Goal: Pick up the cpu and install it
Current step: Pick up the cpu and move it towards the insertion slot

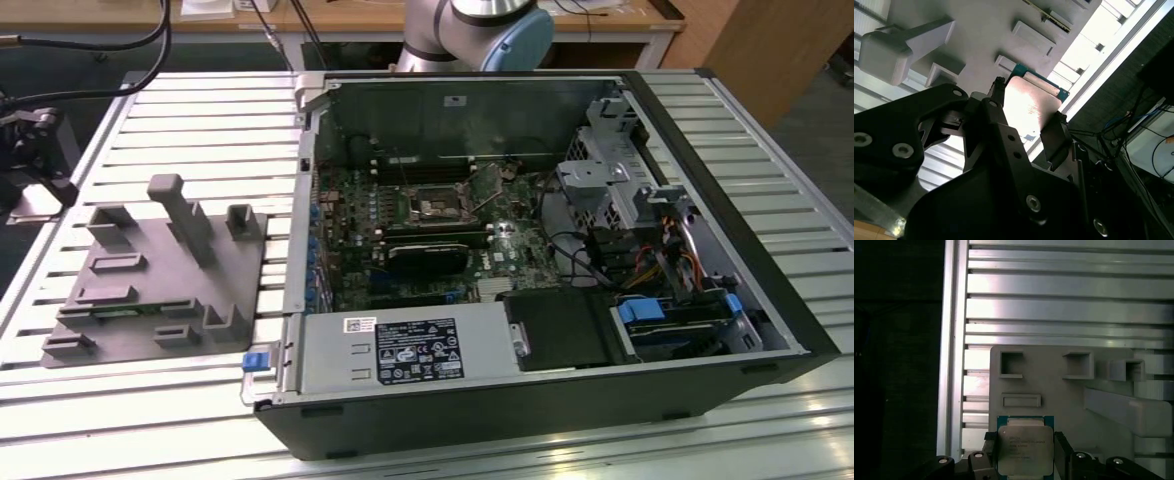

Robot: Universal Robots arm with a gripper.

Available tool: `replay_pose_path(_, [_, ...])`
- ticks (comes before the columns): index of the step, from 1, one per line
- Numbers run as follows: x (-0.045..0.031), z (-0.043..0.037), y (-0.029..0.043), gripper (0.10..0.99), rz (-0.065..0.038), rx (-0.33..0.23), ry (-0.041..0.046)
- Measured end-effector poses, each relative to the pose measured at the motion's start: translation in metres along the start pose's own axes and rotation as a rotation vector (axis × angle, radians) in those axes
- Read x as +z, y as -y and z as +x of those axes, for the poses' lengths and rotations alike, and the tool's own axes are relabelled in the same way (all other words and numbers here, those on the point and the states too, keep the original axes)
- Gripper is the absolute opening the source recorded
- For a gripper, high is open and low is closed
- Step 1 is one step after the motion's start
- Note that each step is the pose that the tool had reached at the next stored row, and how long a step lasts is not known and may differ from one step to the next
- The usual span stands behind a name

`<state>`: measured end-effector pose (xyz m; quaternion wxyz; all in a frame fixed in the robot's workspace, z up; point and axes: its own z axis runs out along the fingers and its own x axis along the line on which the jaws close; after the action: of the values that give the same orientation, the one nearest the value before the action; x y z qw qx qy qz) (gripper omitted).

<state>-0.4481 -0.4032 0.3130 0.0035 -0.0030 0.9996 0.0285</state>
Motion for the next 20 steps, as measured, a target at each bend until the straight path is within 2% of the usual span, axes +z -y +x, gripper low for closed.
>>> replay_pose_path(20, [-0.0069, 0.0, -0.0004, 0.537, 0.0, 0.0, -0.0002])
